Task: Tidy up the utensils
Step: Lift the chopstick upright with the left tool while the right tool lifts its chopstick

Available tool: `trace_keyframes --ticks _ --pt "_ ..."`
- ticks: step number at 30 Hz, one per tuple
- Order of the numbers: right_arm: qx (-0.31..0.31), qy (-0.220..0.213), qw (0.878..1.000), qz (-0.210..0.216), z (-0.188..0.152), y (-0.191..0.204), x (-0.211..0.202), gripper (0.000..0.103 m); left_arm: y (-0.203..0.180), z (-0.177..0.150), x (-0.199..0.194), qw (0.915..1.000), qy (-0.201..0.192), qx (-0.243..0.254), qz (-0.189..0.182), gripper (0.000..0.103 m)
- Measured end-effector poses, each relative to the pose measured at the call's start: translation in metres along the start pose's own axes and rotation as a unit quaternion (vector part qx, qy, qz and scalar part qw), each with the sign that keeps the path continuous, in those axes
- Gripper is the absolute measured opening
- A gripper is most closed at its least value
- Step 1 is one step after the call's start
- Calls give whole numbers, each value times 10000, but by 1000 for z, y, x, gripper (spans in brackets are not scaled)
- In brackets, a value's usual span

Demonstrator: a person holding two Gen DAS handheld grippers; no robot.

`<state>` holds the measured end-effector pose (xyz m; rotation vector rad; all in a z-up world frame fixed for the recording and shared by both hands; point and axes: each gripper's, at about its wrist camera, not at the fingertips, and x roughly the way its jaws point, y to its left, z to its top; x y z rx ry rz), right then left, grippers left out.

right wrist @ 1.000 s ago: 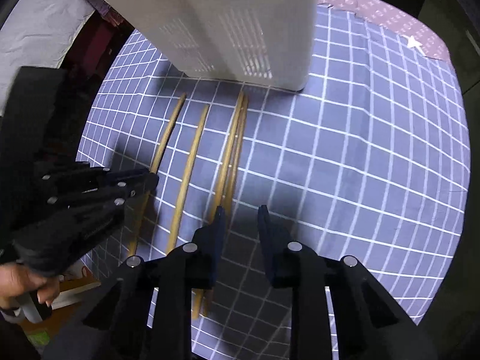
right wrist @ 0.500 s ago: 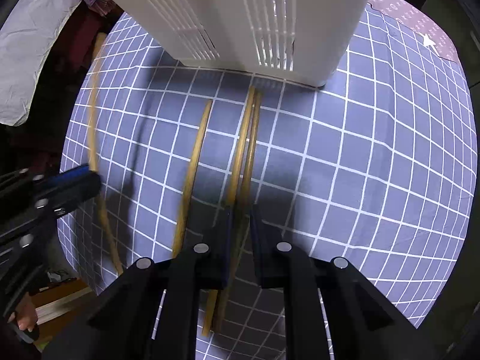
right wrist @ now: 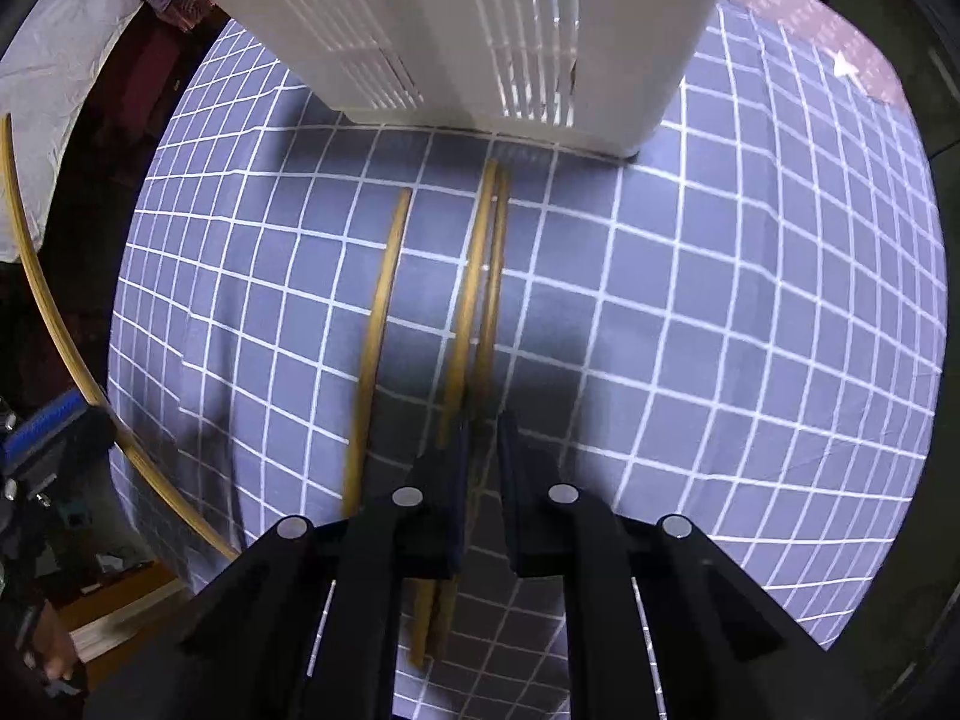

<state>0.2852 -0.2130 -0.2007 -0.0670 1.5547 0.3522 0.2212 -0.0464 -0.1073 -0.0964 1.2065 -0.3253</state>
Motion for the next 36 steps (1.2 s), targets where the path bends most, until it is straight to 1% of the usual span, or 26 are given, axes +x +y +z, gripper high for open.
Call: trace_keyframes --ticks 6,10,14,17,21,23,25,29,32,36 --pt "-12 20 9997 -250 3 8 5 11 0 -3 -1 9999 -66 76 -61 7" --pt "-18 -39 9993 -370 5 13 5 11 -2 -3 -3 9998 -108 165 -73 7" --pt "-128 -187 9985 -504 0 18 3 8 -5 -5 -4 9996 -121 249 -95 7" --pt "-147 -323 9989 -301 -8 18 -5 8 -8 -6 -7 9993 -191 316 -90 7" --pt "-299 -769 9966 27 -31 14 -32 8 -11 -8 -14 9985 -329 440 -62 7" --pt "-447 -1179 9920 96 -50 15 -50 8 -14 -10 -19 9976 -449 528 -63 7" --pt "-467 -1422 9882 330 -67 12 -61 7 -17 -13 -25 9964 -585 618 -54 7" --pt "-515 -1934 9778 614 -99 4 -84 7 -25 -20 -34 9931 -850 805 10 7" --pt "-563 -2198 9715 685 -111 2 -100 7 -28 -22 -37 9920 -937 852 8 7" --pt "-586 -2365 9674 693 -118 -3 -115 7 -28 -25 -38 9915 -985 852 -31 7"
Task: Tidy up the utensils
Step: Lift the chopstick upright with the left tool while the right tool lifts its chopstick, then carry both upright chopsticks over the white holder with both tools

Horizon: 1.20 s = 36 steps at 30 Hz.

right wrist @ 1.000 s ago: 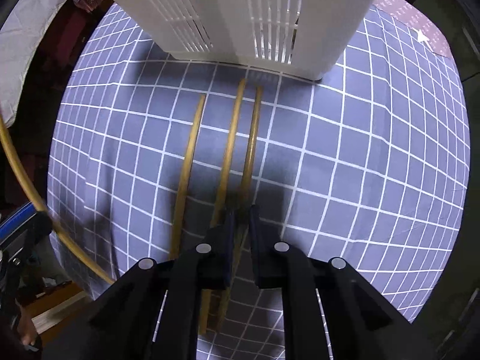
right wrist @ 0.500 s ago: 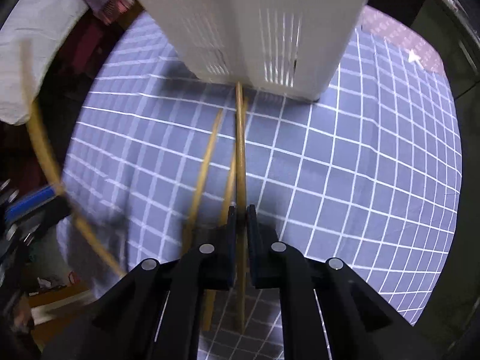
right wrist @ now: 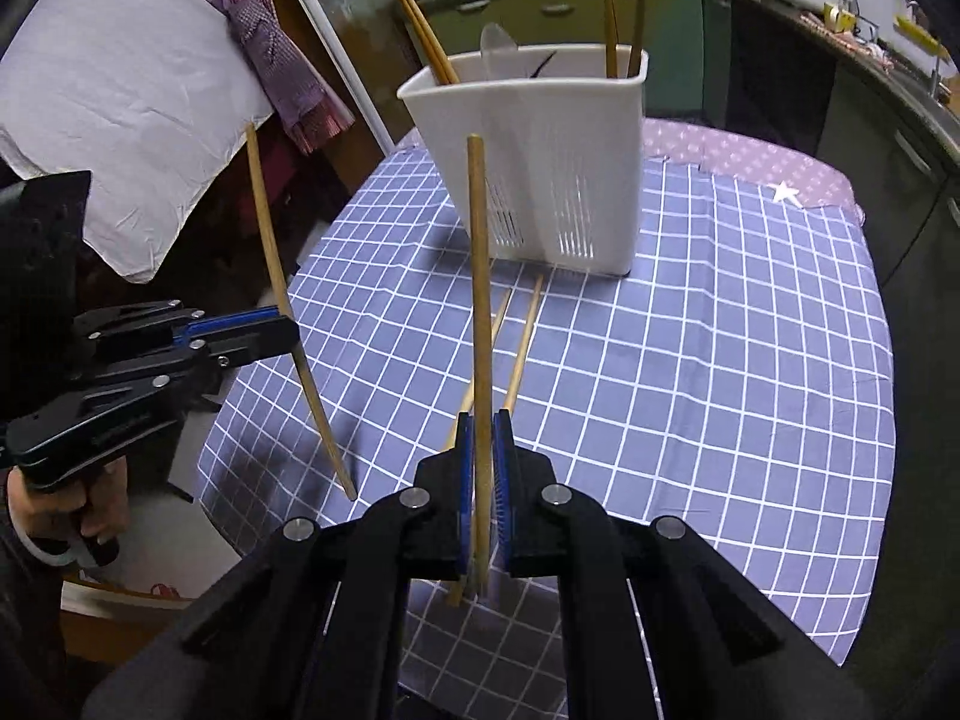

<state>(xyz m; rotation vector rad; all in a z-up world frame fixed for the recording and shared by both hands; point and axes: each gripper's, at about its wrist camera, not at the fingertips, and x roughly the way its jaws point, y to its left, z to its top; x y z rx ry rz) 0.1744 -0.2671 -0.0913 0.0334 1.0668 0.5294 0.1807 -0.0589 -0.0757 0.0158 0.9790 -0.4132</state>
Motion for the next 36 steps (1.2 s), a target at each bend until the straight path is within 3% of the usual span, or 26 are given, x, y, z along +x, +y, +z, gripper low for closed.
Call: trace_keyframes --ticks 17,36 --pt "-120 -186 9997 -32 5 1 -11 7 -2 -2 -10 9997 -215 108 1 7" --pt "-321 -402 9987 -70 18 7 -33 7 -12 21 -29 9981 -520 330 -31 7"
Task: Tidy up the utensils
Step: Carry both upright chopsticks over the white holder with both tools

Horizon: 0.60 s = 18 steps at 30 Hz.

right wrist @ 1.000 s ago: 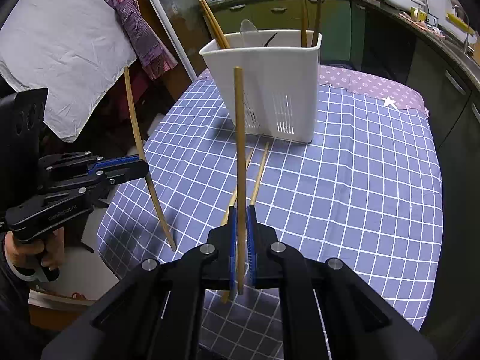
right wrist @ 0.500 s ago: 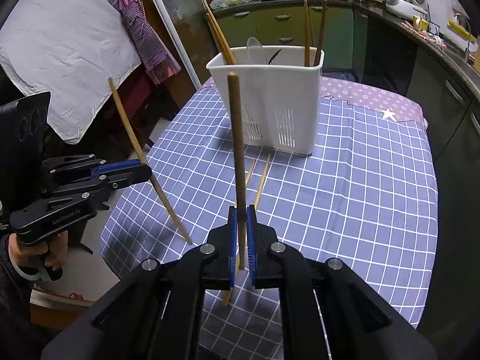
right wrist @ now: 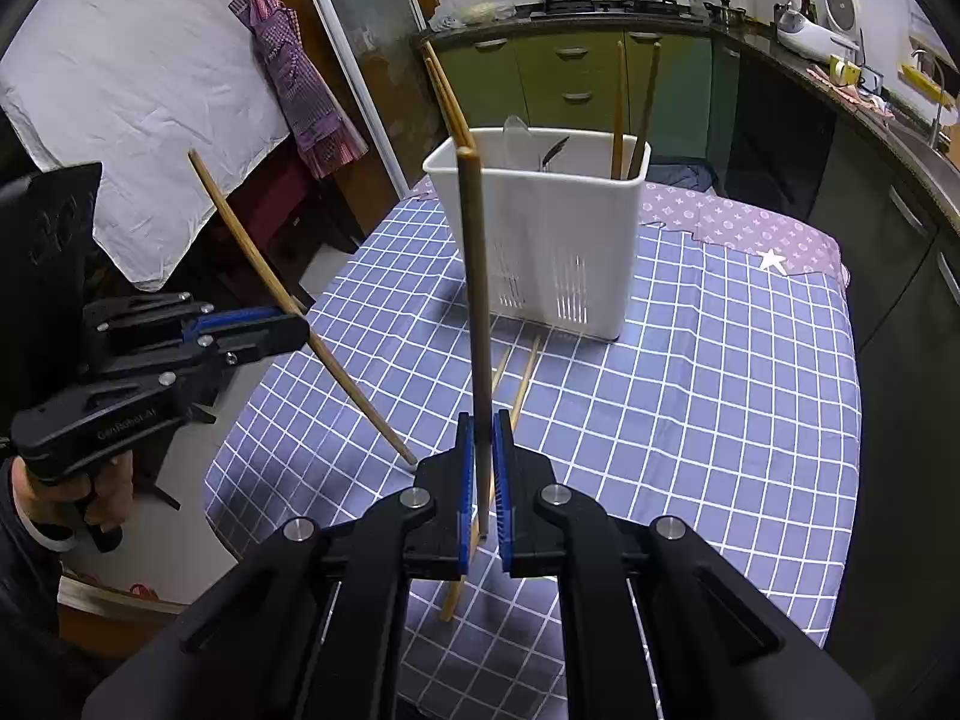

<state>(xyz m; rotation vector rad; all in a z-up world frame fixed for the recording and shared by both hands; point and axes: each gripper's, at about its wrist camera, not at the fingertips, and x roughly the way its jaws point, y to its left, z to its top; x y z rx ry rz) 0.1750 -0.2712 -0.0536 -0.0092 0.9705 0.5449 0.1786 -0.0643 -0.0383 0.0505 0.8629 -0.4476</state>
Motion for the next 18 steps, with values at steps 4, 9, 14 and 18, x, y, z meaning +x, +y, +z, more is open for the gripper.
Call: trace_keyframes --ticks 4,9,14,18 --pt "-22 -98 9999 -14 7 -2 -9 7 -4 19 -14 9998 -152 90 -15 7" --pt "-94 -327 9994 -4 22 -2 -28 7 -7 51 -37 9989 -433 167 -3 7" --pt "-96 -467 9989 15 30 -7 -39 7 -10 92 -60 9966 -795 212 96 7" --pt "-53 -450 9990 31 29 -13 -40 7 -8 126 -69 9939 -1059 199 221 7"
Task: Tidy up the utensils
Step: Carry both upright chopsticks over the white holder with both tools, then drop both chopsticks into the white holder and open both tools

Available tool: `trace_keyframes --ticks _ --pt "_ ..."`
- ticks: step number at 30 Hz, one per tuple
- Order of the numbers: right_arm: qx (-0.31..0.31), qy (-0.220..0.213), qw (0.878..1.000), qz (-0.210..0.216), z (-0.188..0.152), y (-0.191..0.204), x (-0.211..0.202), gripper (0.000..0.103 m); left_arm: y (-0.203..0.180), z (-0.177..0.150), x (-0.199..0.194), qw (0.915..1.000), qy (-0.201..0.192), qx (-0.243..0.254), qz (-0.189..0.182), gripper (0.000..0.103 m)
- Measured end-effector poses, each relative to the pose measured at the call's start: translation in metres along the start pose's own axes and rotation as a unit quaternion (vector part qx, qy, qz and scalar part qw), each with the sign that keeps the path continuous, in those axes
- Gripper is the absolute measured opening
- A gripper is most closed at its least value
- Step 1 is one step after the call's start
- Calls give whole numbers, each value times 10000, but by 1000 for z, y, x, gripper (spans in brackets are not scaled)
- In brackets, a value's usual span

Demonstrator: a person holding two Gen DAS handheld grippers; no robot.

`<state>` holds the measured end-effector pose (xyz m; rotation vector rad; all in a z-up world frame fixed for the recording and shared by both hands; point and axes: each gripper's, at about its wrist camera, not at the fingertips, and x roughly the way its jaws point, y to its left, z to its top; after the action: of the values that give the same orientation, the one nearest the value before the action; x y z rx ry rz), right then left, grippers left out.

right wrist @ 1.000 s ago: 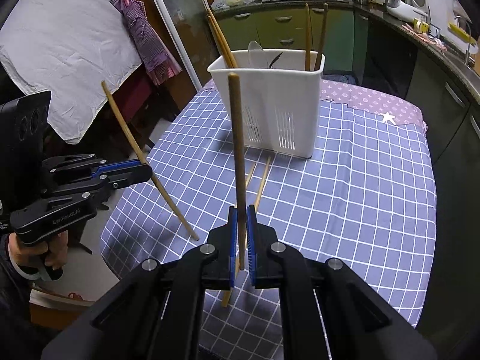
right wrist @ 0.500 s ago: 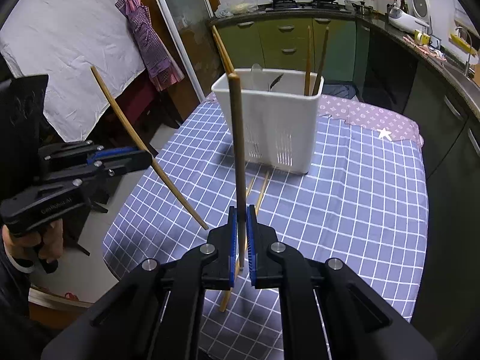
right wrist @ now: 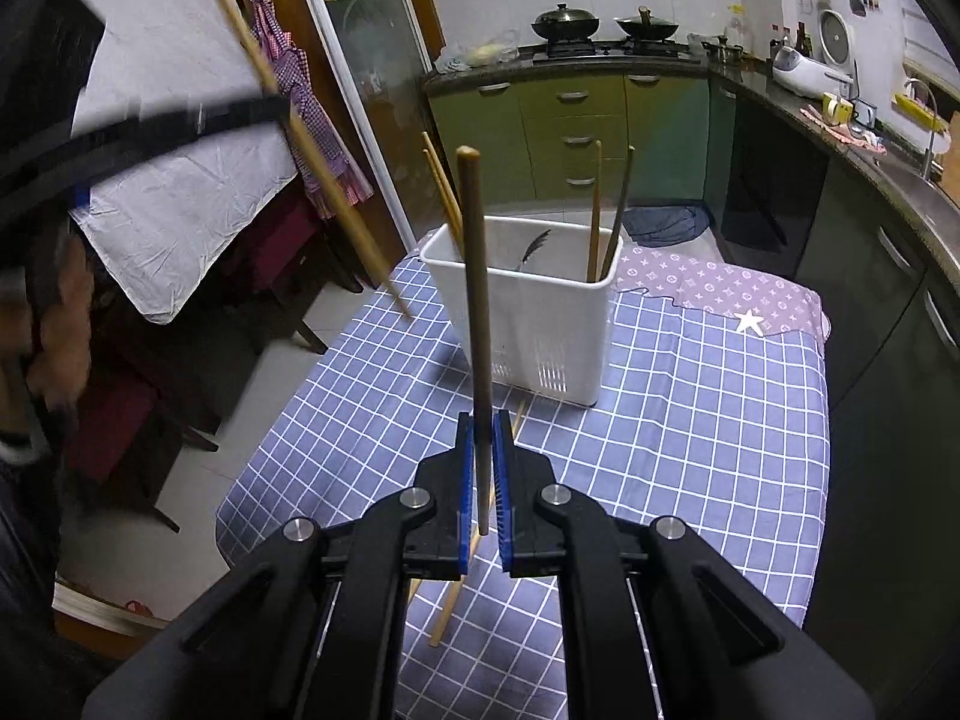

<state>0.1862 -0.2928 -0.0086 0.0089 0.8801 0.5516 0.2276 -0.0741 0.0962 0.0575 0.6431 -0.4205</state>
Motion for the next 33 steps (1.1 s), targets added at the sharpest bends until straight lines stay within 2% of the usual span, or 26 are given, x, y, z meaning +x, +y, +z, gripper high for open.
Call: trace_keyframes --ticks 4,9,14,19,20,22,23,24,29,33 --pt "60 37 10000 3 -4 -6 1 7 5 27 13 9997 -162 26 198 7" --pt "76 18 10000 5 -8 -9 -5 7 13 36 48 9992 -88 -15 379 7" --pt "69 -82 9999 18 -3 -10 -15 7 23 20 90 9982 417 -110 426 7" --pt "102 -327 9994 47 17 -11 -29 7 34 -10 115 9946 917 -241 424 8" --pt "136 -408 9991 60 24 -12 -32 7 36 -13 116 9942 949 -265 424 11" --pt "170 -566 9982 64 40 -13 -38 7 38 -15 113 9942 937 -314 423 21" --pt "193 -683 9975 60 50 -14 -42 7 38 -15 108 9946 895 -337 395 30" --pt "214 -789 9966 55 59 -15 -46 7 36 -15 103 9950 857 -333 385 33" --pt "315 -1285 9912 -54 103 -18 -58 7 25 -20 71 9961 744 -214 414 37" --pt "458 -1276 9903 -310 130 -28 -31 7 21 -40 66 9931 1083 -307 315 45"
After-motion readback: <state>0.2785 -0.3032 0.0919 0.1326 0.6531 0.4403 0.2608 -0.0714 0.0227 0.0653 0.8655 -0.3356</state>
